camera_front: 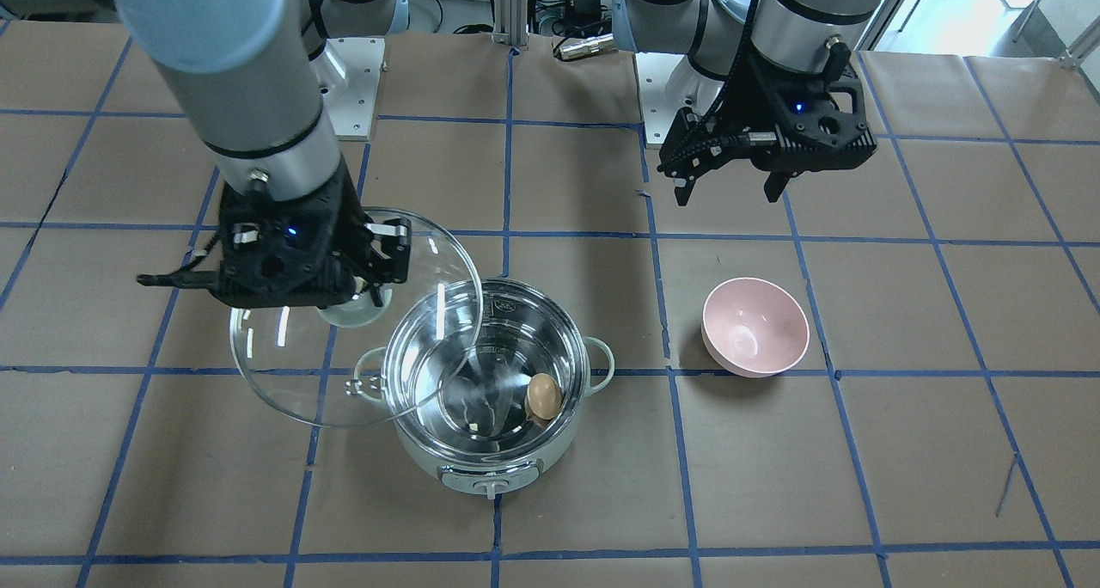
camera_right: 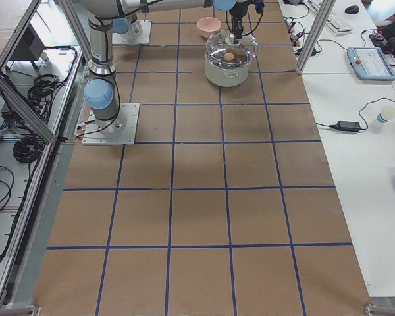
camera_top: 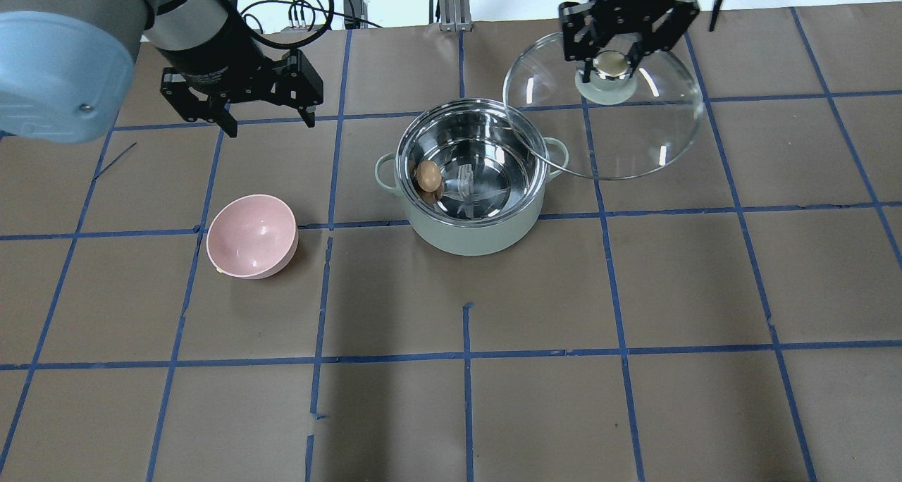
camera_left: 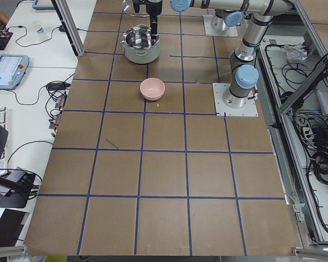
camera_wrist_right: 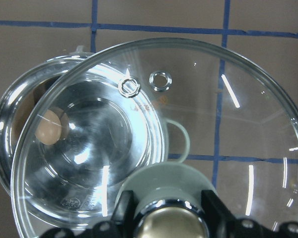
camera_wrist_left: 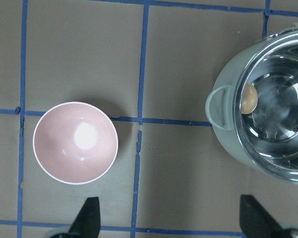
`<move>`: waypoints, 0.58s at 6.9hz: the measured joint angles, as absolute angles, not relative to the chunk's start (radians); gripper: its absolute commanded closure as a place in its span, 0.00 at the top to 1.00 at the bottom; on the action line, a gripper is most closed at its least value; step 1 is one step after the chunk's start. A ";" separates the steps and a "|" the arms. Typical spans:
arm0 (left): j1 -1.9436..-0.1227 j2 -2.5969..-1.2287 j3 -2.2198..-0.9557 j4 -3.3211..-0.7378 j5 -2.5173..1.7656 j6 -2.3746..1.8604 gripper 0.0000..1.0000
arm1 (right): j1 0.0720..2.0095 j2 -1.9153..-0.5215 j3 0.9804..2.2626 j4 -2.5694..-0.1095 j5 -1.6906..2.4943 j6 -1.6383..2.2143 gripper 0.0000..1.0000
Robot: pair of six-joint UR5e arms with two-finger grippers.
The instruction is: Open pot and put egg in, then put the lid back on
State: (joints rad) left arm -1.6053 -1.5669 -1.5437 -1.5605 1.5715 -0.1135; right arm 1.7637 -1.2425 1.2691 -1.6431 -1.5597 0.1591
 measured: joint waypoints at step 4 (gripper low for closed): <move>-1.545 -1.542 -1.514 -1.618 1.583 -0.072 1.00 | 1.901 -1.097 1.271 -1.788 -1.567 0.370 0.05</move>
